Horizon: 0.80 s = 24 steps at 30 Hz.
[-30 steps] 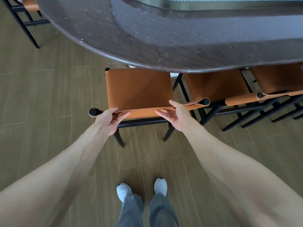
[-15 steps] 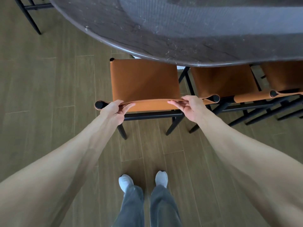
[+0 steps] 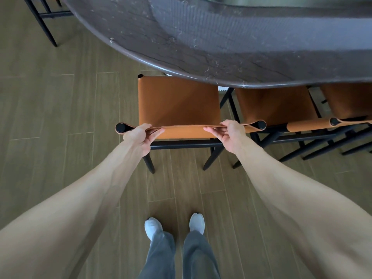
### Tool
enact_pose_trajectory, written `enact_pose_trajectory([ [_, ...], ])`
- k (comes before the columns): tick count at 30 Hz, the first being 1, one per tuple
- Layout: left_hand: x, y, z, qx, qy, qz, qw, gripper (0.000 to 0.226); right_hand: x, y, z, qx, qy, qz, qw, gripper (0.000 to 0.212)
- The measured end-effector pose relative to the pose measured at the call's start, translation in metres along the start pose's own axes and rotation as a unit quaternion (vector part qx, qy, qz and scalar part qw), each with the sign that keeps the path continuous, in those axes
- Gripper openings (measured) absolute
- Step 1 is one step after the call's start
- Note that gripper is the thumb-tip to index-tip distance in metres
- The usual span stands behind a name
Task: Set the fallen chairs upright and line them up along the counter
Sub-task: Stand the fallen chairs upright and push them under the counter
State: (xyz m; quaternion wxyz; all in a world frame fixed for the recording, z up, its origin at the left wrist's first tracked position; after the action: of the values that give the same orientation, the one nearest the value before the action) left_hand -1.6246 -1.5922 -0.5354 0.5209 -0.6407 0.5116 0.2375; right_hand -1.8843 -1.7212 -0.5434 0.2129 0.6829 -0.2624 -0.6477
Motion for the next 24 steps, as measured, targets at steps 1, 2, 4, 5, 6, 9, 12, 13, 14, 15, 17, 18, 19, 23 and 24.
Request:
enact_pose_trajectory([
  [1,0.0,0.0,-0.001,0.003,0.001,0.003,1.0,0.033,0.0,0.001,0.0,-0.004,0.003,0.0,1.0,0.029],
  [2,0.0,0.0,0.0,0.003,0.002,0.004,1.0,0.036,-0.001,0.002,0.0,-0.007,0.007,0.001,1.0,0.03],
  [4,0.0,-0.002,0.0,0.003,0.002,0.003,1.0,0.038,0.0,0.004,0.0,-0.007,0.015,0.005,1.0,0.029],
  [5,0.0,-0.002,0.0,0.005,0.001,0.002,1.0,0.037,0.002,0.004,0.0,-0.005,0.017,0.005,1.0,0.029],
  [6,0.0,-0.002,-0.001,0.007,0.002,0.003,1.0,0.035,0.003,0.005,0.001,-0.005,0.018,0.006,1.0,0.029],
  [9,0.0,-0.001,-0.001,0.005,-0.004,0.003,1.0,0.028,0.007,0.005,0.003,-0.005,0.017,0.008,1.0,0.031],
  [12,0.001,0.001,-0.001,0.0,-0.004,-0.003,1.0,0.023,0.007,0.003,0.004,-0.015,0.007,0.014,1.0,0.033],
  [13,0.002,0.001,0.0,-0.005,-0.007,-0.006,1.0,0.023,0.007,0.001,0.006,-0.019,-0.002,0.018,1.0,0.034],
  [14,0.002,0.002,0.0,-0.009,-0.007,-0.008,1.0,0.023,0.007,0.0,0.008,-0.02,-0.008,0.021,1.0,0.036],
  [15,0.001,0.002,0.0,-0.011,-0.007,-0.013,1.0,0.022,0.006,-0.003,0.009,-0.018,-0.011,0.018,1.0,0.037],
  [17,-0.003,0.003,-0.002,-0.006,-0.008,-0.021,1.0,0.021,0.0,-0.008,0.006,-0.029,-0.008,-0.006,1.0,0.035],
  [18,-0.007,0.005,-0.005,0.004,-0.008,-0.019,1.0,0.023,-0.005,-0.009,0.002,-0.047,0.0,-0.023,0.999,0.032],
  [19,-0.012,0.007,-0.007,0.028,-0.006,-0.012,1.0,0.024,-0.012,-0.012,-0.005,-0.079,0.018,-0.04,0.996,0.032],
  [23,-0.047,-0.004,-0.021,0.208,0.019,0.003,0.978,0.028,-0.05,0.011,-0.04,-0.287,0.093,-0.024,0.953,0.052],
  [24,-0.058,-0.015,-0.028,0.233,0.031,-0.018,0.972,0.029,-0.061,0.027,-0.049,-0.305,0.099,0.016,0.947,0.052],
])
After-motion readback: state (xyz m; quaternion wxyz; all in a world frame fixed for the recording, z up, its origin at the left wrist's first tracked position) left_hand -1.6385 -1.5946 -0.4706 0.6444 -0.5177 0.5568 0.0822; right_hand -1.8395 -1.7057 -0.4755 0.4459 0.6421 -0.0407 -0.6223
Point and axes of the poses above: each hand's wrist, its own x-axis towards the middle knuckle, its own z-axis out of the back of the hand, y = z × x, the point moved 10 cm from there along x, towards the middle knuckle, and after that the axes turned 13 degrees about -x, right-handed, at the moved point
